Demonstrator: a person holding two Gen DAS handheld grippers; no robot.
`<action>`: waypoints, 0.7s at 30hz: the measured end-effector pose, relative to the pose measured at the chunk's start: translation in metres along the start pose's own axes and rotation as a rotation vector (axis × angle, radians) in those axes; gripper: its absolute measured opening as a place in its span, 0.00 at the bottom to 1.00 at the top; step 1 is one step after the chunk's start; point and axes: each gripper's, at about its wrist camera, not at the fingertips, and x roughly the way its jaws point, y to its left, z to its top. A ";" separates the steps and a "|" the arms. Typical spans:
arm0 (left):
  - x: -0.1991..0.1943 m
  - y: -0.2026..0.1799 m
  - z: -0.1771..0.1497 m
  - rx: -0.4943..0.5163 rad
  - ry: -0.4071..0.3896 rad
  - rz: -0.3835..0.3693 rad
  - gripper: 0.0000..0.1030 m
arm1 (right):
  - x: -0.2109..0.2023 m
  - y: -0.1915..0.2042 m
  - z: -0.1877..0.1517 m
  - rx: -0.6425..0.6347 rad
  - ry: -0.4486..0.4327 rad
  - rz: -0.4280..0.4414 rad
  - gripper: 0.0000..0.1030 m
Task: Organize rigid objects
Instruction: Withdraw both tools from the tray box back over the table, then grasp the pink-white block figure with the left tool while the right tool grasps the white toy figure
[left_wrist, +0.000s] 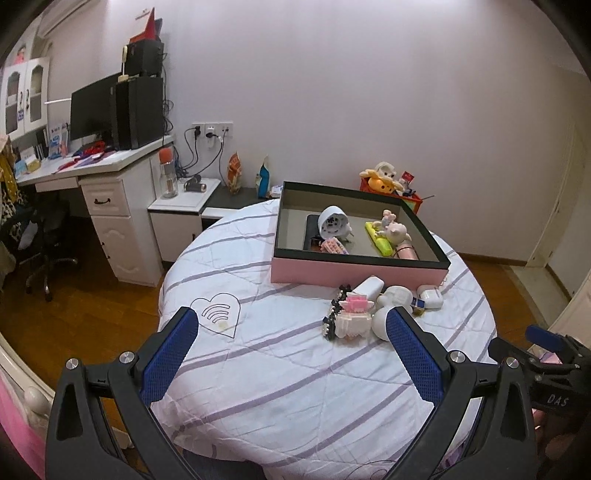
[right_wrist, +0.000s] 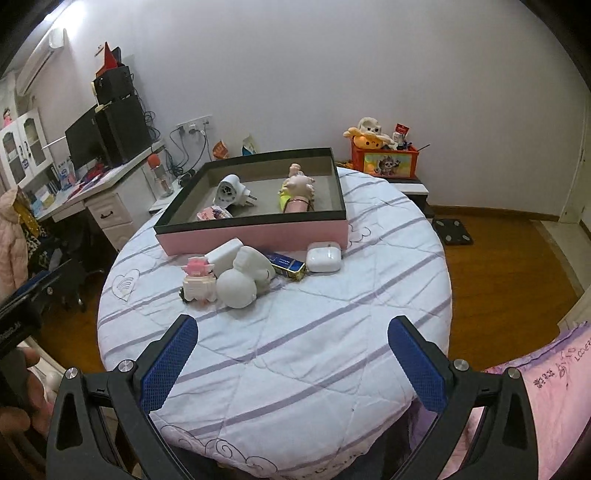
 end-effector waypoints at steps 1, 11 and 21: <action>0.000 -0.002 -0.001 0.004 0.002 -0.001 1.00 | 0.000 -0.001 0.001 0.003 0.000 0.000 1.00; 0.006 -0.004 -0.004 0.010 0.027 0.003 1.00 | 0.001 0.006 0.004 -0.023 -0.003 0.005 1.00; 0.035 -0.015 -0.010 0.045 0.077 -0.011 1.00 | 0.020 0.007 0.013 -0.034 0.033 0.001 1.00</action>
